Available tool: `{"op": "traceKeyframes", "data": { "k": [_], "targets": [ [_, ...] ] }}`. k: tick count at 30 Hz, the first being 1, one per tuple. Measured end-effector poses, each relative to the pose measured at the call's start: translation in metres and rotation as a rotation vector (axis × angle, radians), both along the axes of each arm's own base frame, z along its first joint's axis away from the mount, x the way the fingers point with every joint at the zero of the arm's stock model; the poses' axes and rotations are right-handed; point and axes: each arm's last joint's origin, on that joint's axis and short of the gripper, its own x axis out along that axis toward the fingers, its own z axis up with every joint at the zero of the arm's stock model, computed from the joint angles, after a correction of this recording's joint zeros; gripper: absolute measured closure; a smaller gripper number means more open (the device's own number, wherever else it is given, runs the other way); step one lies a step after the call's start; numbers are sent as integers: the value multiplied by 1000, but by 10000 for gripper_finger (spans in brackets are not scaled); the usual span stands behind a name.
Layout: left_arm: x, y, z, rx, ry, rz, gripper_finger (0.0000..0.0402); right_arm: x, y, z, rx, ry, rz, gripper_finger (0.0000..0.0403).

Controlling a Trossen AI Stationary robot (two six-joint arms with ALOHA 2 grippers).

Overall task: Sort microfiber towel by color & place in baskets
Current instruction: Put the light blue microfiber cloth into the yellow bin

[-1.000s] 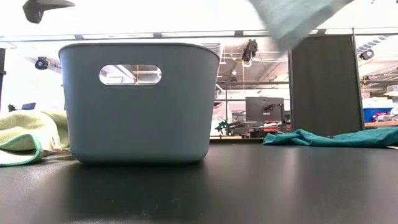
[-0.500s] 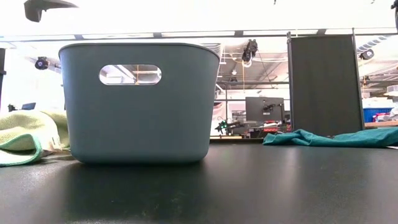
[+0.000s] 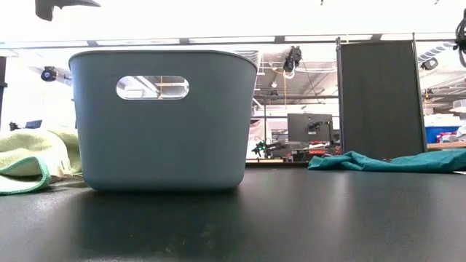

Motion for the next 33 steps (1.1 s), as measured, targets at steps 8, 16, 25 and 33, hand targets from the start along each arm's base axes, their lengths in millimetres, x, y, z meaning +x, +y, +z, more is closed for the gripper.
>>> {"op": "traceKeyframes", "data": {
  "k": [8,16,25,33],
  "targets": [
    [0,0,0,-24,-24,1,171,28,47,-20,-101,194,53,394],
    [-1,0,-1,-17,-12,2,171,82,147,-41,-146,505,265,394],
    [1,-1,-1,-14,-7,7,171,95,201,-65,-199,722,327,394],
    [7,-4,-3,-13,4,8,171,93,192,-88,-325,919,131,394]
  ]
}}
